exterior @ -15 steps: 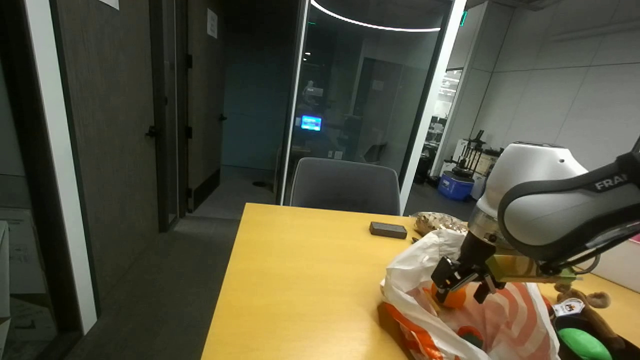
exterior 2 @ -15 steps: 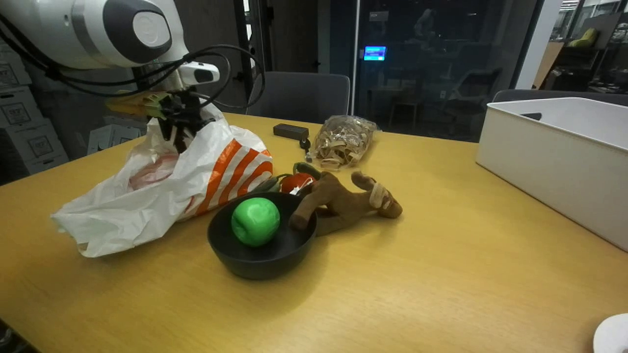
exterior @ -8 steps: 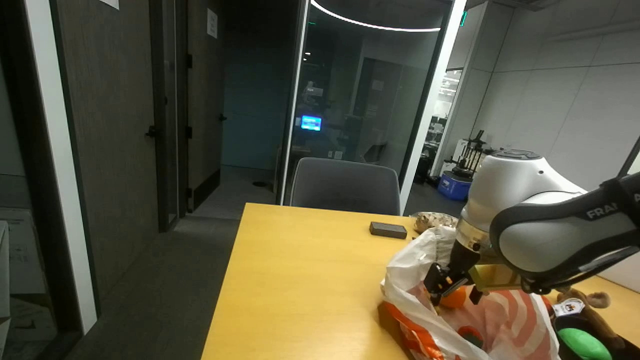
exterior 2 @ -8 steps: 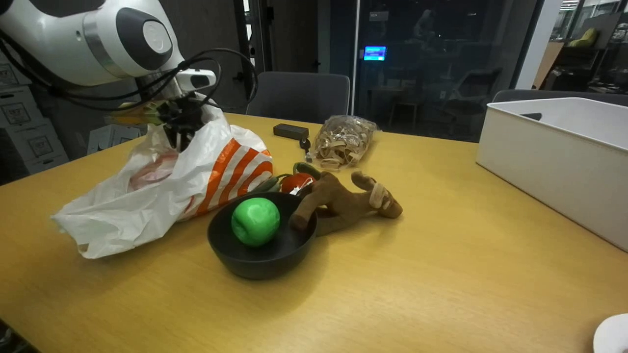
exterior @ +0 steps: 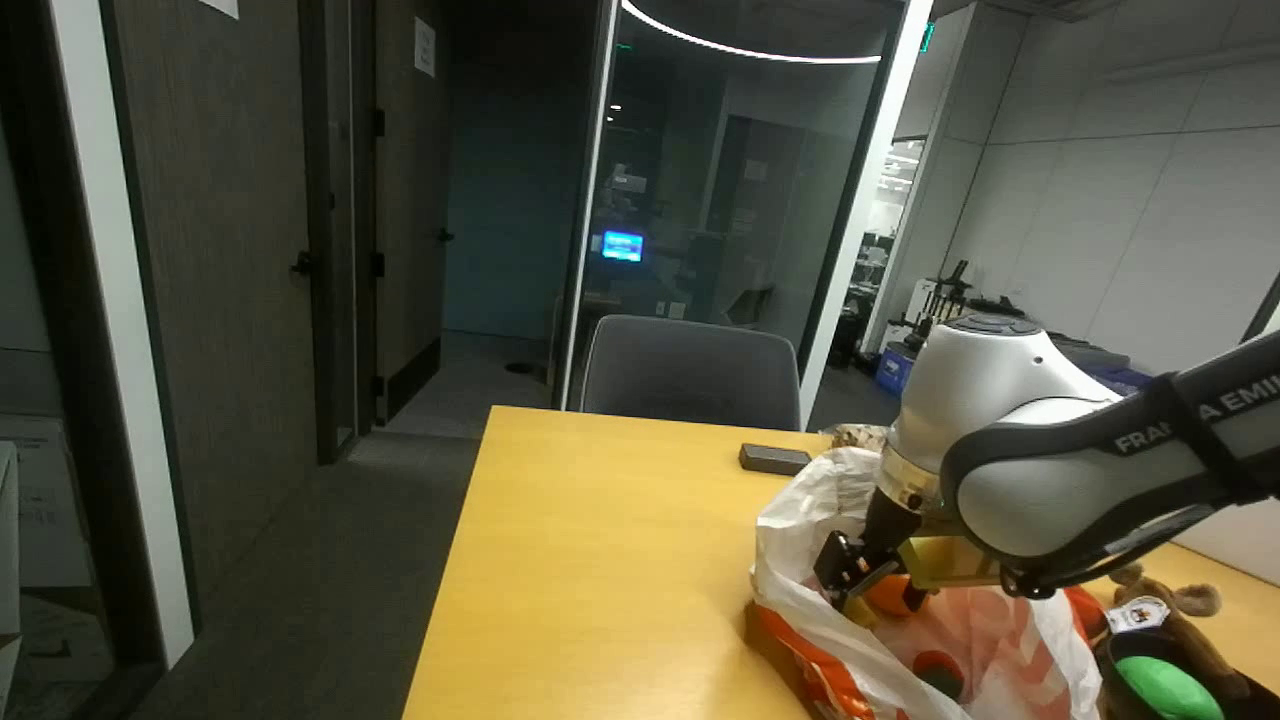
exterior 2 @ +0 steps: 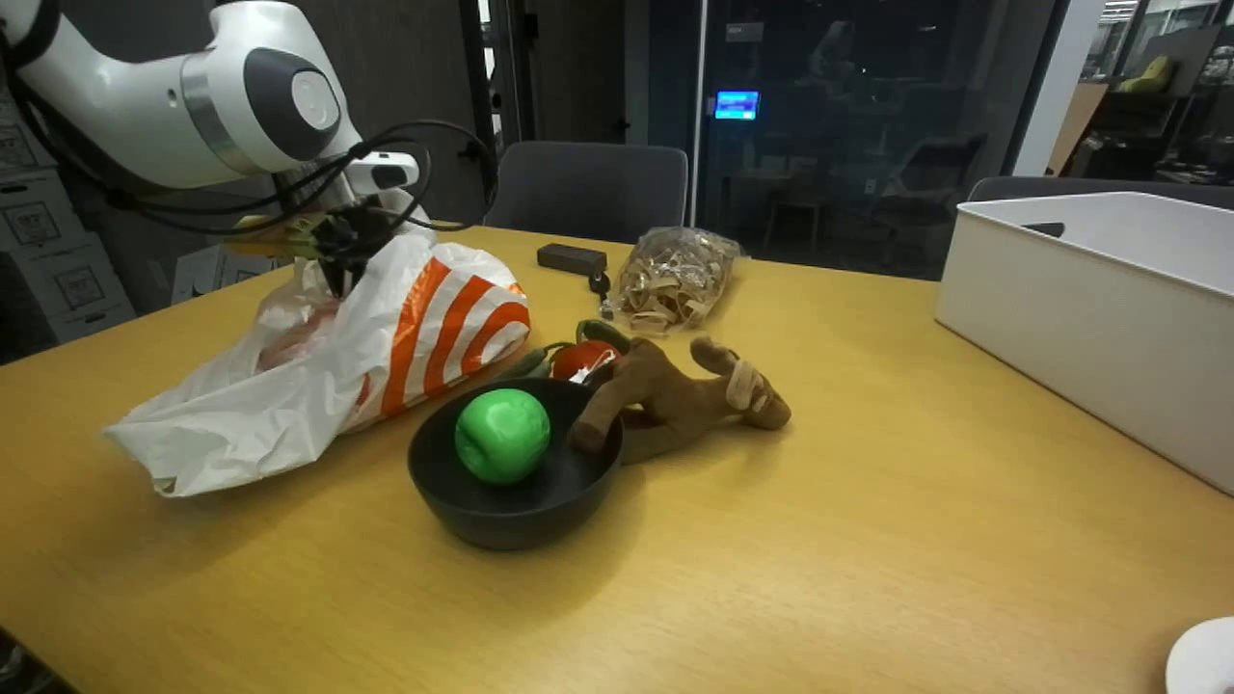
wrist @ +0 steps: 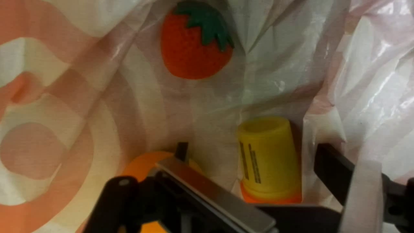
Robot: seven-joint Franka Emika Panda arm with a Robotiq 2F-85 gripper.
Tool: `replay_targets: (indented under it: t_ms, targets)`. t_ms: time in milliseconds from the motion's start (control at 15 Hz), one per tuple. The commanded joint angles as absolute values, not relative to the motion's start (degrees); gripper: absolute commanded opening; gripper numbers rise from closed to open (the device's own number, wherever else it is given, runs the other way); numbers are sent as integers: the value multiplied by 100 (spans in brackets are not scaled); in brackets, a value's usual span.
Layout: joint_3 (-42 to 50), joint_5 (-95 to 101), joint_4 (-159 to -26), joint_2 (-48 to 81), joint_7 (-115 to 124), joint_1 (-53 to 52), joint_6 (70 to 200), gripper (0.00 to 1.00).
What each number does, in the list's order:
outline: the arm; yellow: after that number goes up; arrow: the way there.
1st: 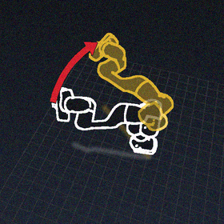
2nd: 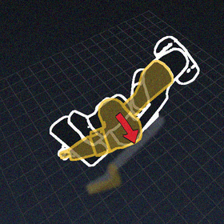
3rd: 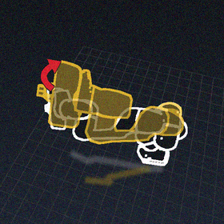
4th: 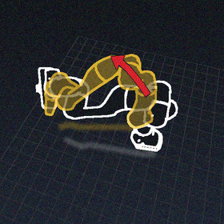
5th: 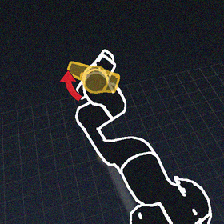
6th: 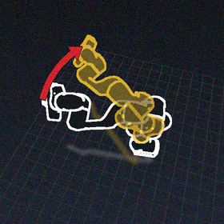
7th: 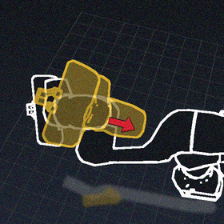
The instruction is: Pick up all the contents of the plastic bag one by one and put them into the black bowl
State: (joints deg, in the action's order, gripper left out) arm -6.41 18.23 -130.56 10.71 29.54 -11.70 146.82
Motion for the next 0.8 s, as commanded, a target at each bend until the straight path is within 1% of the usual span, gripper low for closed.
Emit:
replay_targets:
  t_ms: [0, 67, 133, 400, 467, 533, 600, 667, 733]
  targets:
    - [-510, 1765, -12666, 1520, 3010, -1278, 14773, 100]
    - [-498, 1690, -12625, 1589, 2949, -1270, 14786, 90]
    - [-485, 1636, -12587, 1645, 2918, -1275, 14791, 72]
    - [-492, 1352, -12627, 1606, 2758, -1266, 14855, 44]
    - [-488, 1332, -12711, 1479, 2741, -1279, 14856, 34]
    - [-453, 1382, -12765, 1386, 2792, -1313, 14849, 29]
    - [-435, 1444, -12843, 1265, 2817, -1335, 14823, 20]
    - [-430, 1489, -12932, 1120, 2815, -1348, 14785, 17]
    - [-444, 1495, -13017, 975, 2789, -1349, 14754, 17]
